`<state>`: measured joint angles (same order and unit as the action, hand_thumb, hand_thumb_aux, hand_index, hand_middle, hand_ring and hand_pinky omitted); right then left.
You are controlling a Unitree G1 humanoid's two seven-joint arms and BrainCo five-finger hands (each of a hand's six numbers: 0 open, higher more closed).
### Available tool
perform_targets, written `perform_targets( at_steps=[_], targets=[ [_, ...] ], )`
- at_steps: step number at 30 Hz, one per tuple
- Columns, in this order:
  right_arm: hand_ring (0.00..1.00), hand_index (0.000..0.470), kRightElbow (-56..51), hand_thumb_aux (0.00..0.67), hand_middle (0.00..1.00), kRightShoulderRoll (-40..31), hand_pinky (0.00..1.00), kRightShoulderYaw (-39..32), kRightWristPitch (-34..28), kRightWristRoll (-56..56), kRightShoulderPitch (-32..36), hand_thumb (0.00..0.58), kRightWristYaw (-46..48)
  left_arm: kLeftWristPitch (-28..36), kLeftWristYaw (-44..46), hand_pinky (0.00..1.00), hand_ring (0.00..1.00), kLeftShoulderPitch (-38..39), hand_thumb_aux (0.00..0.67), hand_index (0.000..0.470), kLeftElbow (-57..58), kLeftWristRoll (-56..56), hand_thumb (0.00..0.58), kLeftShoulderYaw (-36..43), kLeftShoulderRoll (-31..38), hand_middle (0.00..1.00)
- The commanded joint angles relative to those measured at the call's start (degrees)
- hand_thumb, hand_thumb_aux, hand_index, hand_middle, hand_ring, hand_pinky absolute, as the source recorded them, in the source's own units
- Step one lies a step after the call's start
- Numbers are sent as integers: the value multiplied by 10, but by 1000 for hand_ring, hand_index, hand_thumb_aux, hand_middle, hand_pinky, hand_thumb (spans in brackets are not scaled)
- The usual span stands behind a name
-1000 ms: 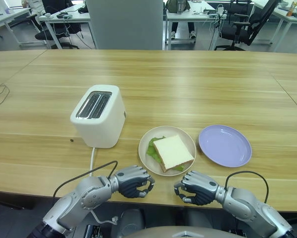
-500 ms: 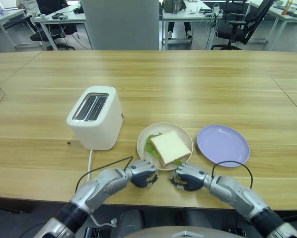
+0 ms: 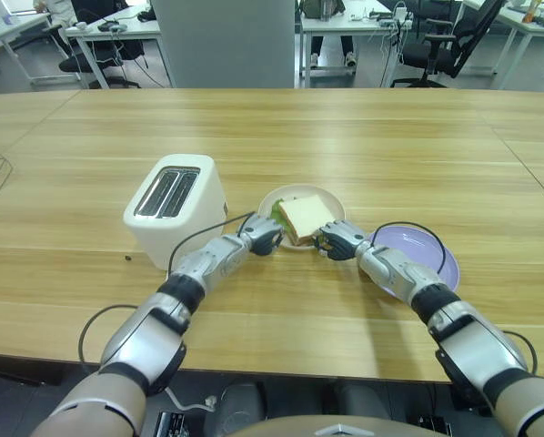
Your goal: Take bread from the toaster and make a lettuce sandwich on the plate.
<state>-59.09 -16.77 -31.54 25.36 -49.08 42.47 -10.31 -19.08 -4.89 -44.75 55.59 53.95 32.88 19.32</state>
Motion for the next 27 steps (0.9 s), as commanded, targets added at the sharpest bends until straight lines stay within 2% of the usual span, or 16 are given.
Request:
perform_targets(
  at_steps=[1, 5, 9, 11, 15, 16, 17, 18, 19, 20, 21, 24, 27],
  targets=[
    [1000, 460, -63, 670, 1000, 13, 1000, -16, 0, -5, 36, 580, -23, -5, -40, 1000, 1000, -35, 670, 460, 77, -5, 580, 10, -10, 1000],
    [1000, 460, -70, 670, 1000, 7, 1000, -20, 19, 5, 51, 580, -35, -29, -53, 1000, 1000, -43, 670, 460, 76, -25, 580, 5, -4, 1000],
    [1000, 460, -5, 670, 1000, -30, 1000, 0, 64, 38, 24, 580, -23, -61, -24, 1000, 1000, 3, 670, 460, -25, -66, 580, -18, 33, 1000],
    [1000, 460, 70, 670, 1000, -63, 1000, 20, 86, 68, -11, 580, -2, -64, 1, 1000, 1000, 53, 670, 460, -125, -91, 580, -38, 66, 1000],
    [1000, 460, 308, 670, 1000, -133, 1000, 98, 91, 183, -129, 580, 77, -25, 57, 1000, 1000, 184, 670, 460, -373, -160, 580, -114, 118, 1000],
    [1000, 460, 368, 670, 1000, -145, 1000, 119, 83, 220, -160, 580, 98, -11, 66, 1000, 1000, 215, 557, 382, -430, -175, 564, -136, 123, 1000],
    [953, 460, 430, 670, 953, -155, 953, 144, 71, 261, -194, 580, 116, 5, 72, 1000, 1000, 248, 300, 206, -488, -195, 403, -159, 122, 1000],
    [953, 460, 500, 670, 953, -159, 953, 175, 56, 309, -230, 580, 125, 23, 72, 1000, 1000, 282, 300, 206, -555, -224, 403, -188, 109, 1000],
    [435, 323, 549, 470, 435, -160, 435, 197, 41, 341, -256, 528, 134, 38, 74, 714, 714, 306, 0, 0, -601, -243, 0, -207, 98, 714],
    [0, 63, 596, 92, 0, -155, 0, 222, 24, 368, -281, 148, 135, 50, 78, 192, 192, 328, 0, 0, -648, -270, 0, -224, 83, 192],
    [0, 0, 635, 0, 0, -148, 0, 246, 13, 383, -305, 0, 127, 55, 74, 0, 0, 349, 0, 0, -693, -300, 0, -240, 64, 0],
    [0, 0, 719, 0, 0, -106, 0, 299, -3, 398, -363, 0, 94, 52, 55, 0, 0, 410, 0, 0, -789, -365, 0, -279, 12, 0],
    [0, 0, 746, 0, 0, -46, 0, 335, 29, 386, -409, 0, 46, 15, 19, 0, 0, 445, 0, 0, -816, -335, 0, -295, -18, 0]
  ],
)
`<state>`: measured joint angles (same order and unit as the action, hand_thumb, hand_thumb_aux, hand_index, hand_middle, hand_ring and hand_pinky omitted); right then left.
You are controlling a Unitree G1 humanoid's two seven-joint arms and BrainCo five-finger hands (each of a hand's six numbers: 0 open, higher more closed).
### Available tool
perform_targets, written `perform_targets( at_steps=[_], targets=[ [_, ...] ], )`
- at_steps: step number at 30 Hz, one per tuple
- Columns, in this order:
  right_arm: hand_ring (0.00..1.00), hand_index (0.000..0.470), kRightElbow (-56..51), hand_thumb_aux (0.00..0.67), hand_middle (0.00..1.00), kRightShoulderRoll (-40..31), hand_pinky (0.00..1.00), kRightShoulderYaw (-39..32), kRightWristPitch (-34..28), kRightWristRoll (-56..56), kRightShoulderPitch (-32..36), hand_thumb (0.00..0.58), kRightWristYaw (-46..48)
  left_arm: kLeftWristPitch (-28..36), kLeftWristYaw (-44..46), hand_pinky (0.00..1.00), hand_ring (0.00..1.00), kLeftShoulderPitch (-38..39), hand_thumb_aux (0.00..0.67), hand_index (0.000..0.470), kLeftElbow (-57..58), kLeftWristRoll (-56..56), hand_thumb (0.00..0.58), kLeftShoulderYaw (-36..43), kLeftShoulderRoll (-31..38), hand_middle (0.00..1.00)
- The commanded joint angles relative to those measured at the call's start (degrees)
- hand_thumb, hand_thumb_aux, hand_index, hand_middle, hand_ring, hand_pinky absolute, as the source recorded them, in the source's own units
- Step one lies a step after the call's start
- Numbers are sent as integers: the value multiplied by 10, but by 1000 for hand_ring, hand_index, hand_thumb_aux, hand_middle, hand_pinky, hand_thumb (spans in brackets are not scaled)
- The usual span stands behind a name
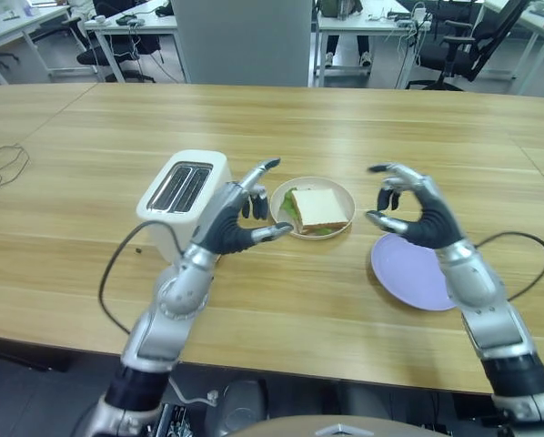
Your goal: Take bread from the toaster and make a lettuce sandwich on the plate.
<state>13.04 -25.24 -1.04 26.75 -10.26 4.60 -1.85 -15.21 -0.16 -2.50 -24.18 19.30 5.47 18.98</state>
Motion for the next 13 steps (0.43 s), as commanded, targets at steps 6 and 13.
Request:
perform_targets(
  at_steps=[6, 13],
  targets=[
    [0, 0, -40, 0, 0, 99, 0, 7, 95, -34, -67, 0, -55, -96, -65, 0, 0, 52, 0, 0, 15, -35, 0, -39, -72, 0],
    [0, 0, -51, 0, 0, 117, 0, -28, 111, 42, -74, 0, 8, -144, -45, 0, 0, 78, 0, 0, 66, -106, 0, -63, -76, 0]
  ],
)
